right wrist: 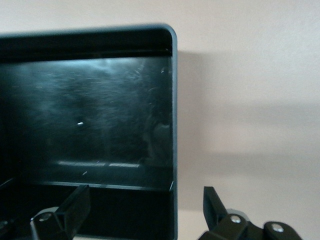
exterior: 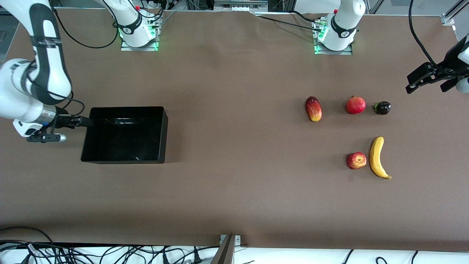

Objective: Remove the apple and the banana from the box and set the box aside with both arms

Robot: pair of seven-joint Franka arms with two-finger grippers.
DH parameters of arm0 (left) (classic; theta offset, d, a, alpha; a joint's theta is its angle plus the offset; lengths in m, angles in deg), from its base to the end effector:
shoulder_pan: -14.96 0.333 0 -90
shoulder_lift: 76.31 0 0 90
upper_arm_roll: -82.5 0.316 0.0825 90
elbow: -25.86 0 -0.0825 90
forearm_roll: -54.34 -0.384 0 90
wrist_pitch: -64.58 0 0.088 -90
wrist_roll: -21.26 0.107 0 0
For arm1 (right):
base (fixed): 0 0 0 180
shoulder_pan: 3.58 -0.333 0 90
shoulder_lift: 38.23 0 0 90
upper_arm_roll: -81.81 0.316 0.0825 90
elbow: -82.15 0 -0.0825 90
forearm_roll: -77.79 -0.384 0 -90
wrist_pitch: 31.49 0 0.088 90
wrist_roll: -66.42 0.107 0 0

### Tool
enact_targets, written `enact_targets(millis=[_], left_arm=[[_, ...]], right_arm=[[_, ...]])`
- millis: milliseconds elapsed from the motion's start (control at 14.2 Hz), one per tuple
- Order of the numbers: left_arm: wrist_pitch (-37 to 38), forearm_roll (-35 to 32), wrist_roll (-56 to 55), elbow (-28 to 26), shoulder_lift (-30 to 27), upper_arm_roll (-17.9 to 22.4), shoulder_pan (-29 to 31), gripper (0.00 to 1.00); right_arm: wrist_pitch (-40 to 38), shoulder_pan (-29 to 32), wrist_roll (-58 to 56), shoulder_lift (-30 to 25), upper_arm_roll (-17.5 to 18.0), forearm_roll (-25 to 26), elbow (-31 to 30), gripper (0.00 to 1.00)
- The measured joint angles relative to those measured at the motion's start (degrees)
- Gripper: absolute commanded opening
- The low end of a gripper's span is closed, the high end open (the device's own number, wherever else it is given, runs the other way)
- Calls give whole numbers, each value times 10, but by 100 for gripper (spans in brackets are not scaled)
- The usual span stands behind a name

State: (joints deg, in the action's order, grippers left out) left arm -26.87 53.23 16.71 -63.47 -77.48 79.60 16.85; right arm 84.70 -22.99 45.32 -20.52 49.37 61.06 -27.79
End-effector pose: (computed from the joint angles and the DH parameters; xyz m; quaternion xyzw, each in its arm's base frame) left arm 0.5511 -0.0080 0.6436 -0.9991 -0.0309 -0.0292 0.0088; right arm 0.5868 -0.1036 0.3437 -0.9966 -0.0009 0.0545 0.0620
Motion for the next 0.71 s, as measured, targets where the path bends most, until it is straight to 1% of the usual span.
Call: enact_targets(millis=[212, 283, 353, 495, 565, 707], left_arm=[[0, 0, 0, -1, 0, 0, 0, 100], [0, 0, 0, -1, 0, 0, 0, 100], [0, 0, 0, -1, 0, 1, 0, 100], [0, 0, 0, -1, 0, 1, 0, 100], [0, 0, 0, -1, 0, 1, -1, 100], [0, 0, 0, -1, 0, 1, -1, 100]], right_arm=[[-126, 0, 4, -12, -10, 42, 103, 100], [-167, 0, 10, -13, -11, 51, 140, 100], [-225, -1, 18, -14, -11, 62, 192, 100], [-298, -3, 24, -14, -11, 75, 257, 100], [-326, -3, 27, -15, -10, 76, 288, 100], [-342, -3, 29, -15, -10, 83, 336, 100]])
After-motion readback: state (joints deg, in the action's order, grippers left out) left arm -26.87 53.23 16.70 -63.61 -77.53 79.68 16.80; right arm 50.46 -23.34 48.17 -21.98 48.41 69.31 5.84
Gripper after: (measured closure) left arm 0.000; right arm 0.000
